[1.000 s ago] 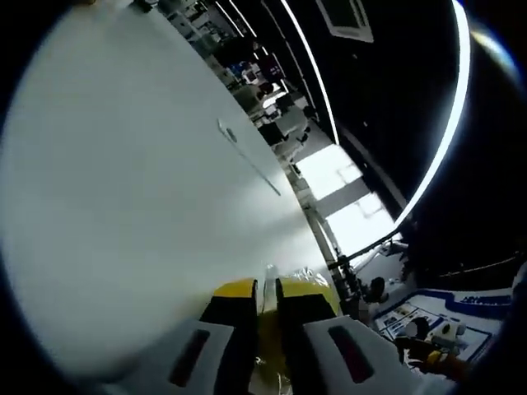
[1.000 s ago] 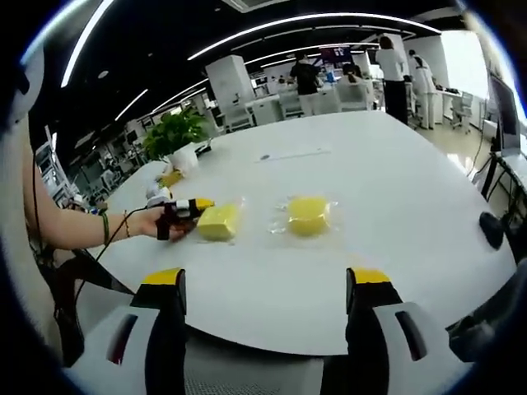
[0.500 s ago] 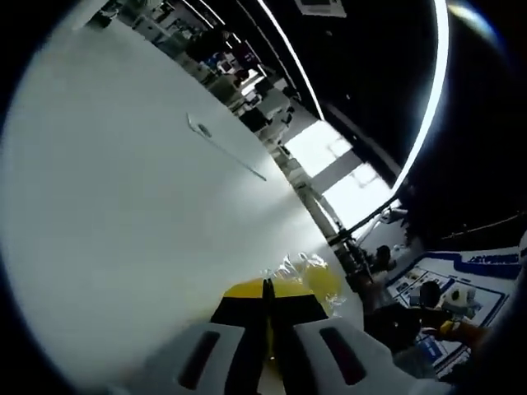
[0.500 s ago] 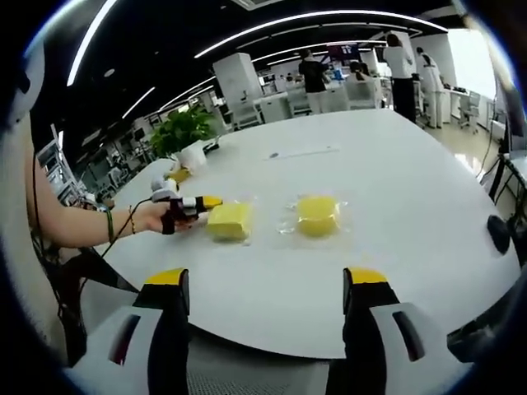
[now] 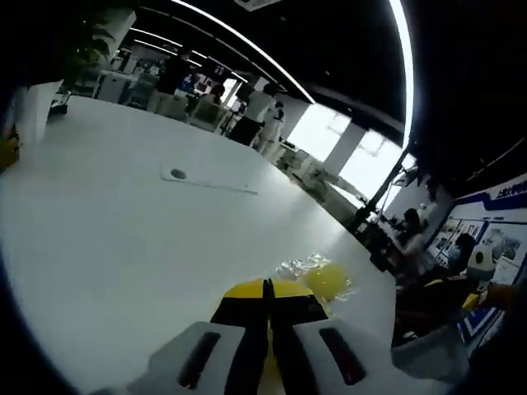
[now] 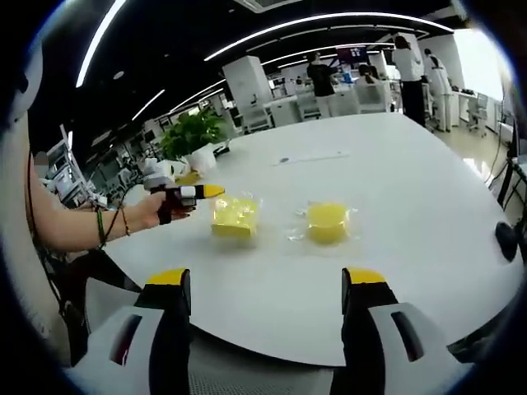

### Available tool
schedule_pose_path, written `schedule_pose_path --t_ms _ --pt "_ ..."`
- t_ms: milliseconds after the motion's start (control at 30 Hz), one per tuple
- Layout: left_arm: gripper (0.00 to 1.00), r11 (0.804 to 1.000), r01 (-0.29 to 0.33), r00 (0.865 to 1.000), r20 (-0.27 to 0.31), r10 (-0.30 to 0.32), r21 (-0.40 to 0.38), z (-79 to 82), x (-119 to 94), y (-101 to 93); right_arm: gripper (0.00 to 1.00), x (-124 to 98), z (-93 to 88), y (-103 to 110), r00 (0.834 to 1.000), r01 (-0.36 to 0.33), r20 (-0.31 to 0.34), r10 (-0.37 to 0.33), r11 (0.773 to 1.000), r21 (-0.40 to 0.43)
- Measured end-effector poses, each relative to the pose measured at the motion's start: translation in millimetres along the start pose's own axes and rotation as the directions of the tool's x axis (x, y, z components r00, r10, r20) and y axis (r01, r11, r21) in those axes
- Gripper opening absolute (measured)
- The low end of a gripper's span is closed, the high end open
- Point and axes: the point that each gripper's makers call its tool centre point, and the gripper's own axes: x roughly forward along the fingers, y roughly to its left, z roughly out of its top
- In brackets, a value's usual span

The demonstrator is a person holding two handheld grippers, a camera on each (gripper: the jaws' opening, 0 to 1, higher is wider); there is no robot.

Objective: Compare the silicone blocks by pressing each to a similar depth, holding the contact briefly, and releasing to observe deformation and rebound differences across the visible hardness samples.

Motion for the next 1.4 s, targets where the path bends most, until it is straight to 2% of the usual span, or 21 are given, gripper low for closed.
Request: schedule_pose_path --t_ms 67,133,267,400,533,567,633,767,867,967,1067,1133,1200,1233,1267,1300,1367,1400 --pt "0.00 1.000 0.010 1.000 0.016 -0.010 -0.008 5.8 -2 -8.5 0.71 -1 1.6 1 1.000 -0.012 0.009 0.012 1.000 -0.003" --pt "0.00 1.000 0.009 0.999 0.033 -0.010 0.018 12.1 -5 -19.1 0.71 -3 2.2 2 1.000 -0.018 0.013 0.019 1.000 -0.010" --pt "0.00 0.999 0.015 0.999 0.027 -0.016 0.048 16.9 -10 -37.8 0.70 -9 5.3 4 0.999 -0.042 0.030 0.043 0.999 -0.024" --pt "0.00 0.994 0.002 1.000 0.018 -0.004 0.112 20.0 -19 -62.8 0.70 -17 11.9 6 0.996 -0.069 0.051 0.071 0.997 -0.040" --pt "0.00 0.993 0.001 1.000 0.022 -0.004 0.117 29.3 -31 -86.1 0.69 -24 19.4 7 0.992 -0.111 0.058 0.116 0.990 -0.082" --pt "0.00 0.994 0.022 1.000 0.018 -0.024 0.104 34.9 -37 -97.9 0.67 -28 21.1 9 0.988 -0.146 0.042 0.150 0.985 -0.094" --pt "0.00 0.989 0.035 0.999 0.012 -0.037 0.142 41.4 -43 -114.2 0.65 -33 25.7 10 0.982 -0.180 0.037 0.185 0.977 -0.115" --pt "0.00 0.976 0.054 0.998 0.002 -0.055 0.209 50.1 -55 -144.1 0.77 -40 40.1 14 0.966 -0.239 0.058 0.253 0.955 -0.177" --pt "0.00 0.968 0.064 0.998 0.006 -0.068 0.241 59.3 -65 -164.0 0.80 -45 50.1 19 0.952 -0.287 0.033 0.306 0.923 -0.256" --pt "0.00 0.955 0.077 0.997 0.008 -0.083 0.287 68.9 -74 -183.7 0.80 -49 60.8 23 0.939 -0.321 0.023 0.343 0.898 -0.300" --pt "0.00 0.940 0.095 0.995 -0.001 -0.100 0.328 76.2 -81 -201.7 0.76 -53 73.8 30 0.919 -0.366 0.000 0.394 0.855 -0.368" --pt "0.00 0.929 0.119 0.992 -0.016 -0.122 0.349 78.7 -86 -215.8 0.72 -54 86.5 35 0.903 -0.394 -0.016 0.430 0.812 -0.431" --pt "0.00 0.924 0.132 0.991 -0.013 -0.136 0.358 80.9 -88 -223.1 0.70 -55 93.0 39 0.894 -0.410 -0.028 0.448 0.789 -0.457" --pt "0.00 0.923 0.165 0.986 -0.028 -0.165 0.348 80.5 -89 -231.3 0.71 -54 103.3 43 0.885 -0.417 -0.037 0.463 0.757 -0.502" --pt "0.00 0.918 0.166 0.986 -0.036 -0.164 0.361 80.5 -90 -233.3 0.71 -54 107.3 46 0.882 -0.425 -0.050 0.469 0.744 -0.516" --pt "0.00 0.902 0.172 0.985 -0.064 -0.160 0.396 78.1 -91 -235.0 0.72 -53 112.7 49 0.874 -0.439 -0.071 0.480 0.721 -0.536" --pt "0.00 0.896 0.178 0.984 -0.080 -0.159 0.407 76.4 -92 -238.0 0.73 -50 121.0 54 0.867 -0.450 -0.095 0.489 0.687 -0.571" --pt "0.00 0.891 0.188 0.982 -0.092 -0.164 0.412 75.0 -93 -240.0 0.73 -48 125.3 58 0.860 -0.463 -0.120 0.497 0.659 -0.593"
